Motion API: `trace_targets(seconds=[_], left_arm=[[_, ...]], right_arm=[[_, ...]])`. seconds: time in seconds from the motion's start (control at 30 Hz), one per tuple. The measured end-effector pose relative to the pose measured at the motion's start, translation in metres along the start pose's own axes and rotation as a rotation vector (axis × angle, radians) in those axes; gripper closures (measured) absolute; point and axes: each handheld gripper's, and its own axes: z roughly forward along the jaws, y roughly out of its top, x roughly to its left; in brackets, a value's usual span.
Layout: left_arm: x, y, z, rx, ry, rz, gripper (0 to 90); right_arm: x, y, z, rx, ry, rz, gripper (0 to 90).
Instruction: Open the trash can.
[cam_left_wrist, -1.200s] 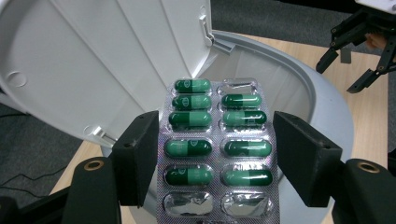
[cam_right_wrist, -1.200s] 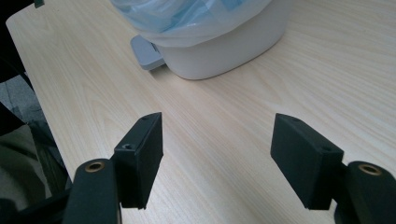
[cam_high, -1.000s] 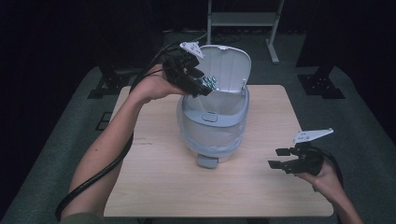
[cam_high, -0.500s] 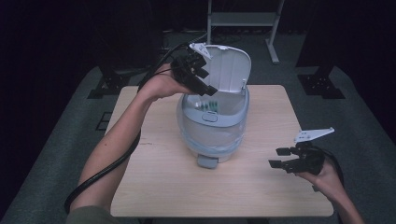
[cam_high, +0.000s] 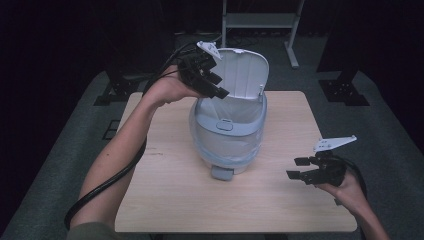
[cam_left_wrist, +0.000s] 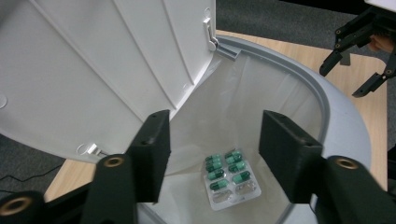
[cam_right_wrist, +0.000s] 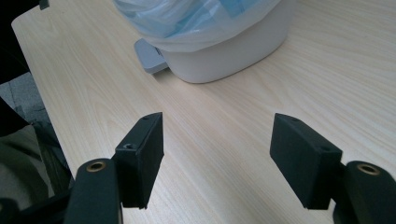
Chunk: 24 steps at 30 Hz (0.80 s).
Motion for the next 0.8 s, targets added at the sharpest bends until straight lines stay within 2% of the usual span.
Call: trace_targets(seconds=[0.23, 0.37, 0.4, 0.43, 0.7, 0.8], left_arm=[[0.003, 0.001, -0.008, 0.007, -0.013, -0.010, 64.4], [0.003, 0.002, -0.010, 0.010, -0.015, -0.006, 69.3], [0.003, 0.003, -0.012, 0.009, -0.018, 0.006, 75.7], [0.003, 0.003, -0.012, 0.009, -0.018, 0.006, 77.9], [0.008, 0.009, -0.018, 0.006, -0.032, 0.004, 87.4], [0.011, 0.010, -0.019, 0.001, -0.031, 0.002, 88.0]], right_arm=[[0.001, 0.002, 0.001, -0.003, 0.002, -0.002, 33.2], [0.000, 0.002, 0.000, -0.007, 0.000, 0.001, 33.2], [0.000, 0.002, -0.001, -0.006, 0.000, 0.000, 33.2], [0.000, 0.002, -0.001, -0.006, -0.001, 0.002, 33.2], [0.000, 0.003, -0.002, -0.003, 0.000, 0.000, 33.2], [0.000, 0.002, -0.002, 0.003, -0.001, 0.000, 33.2]])
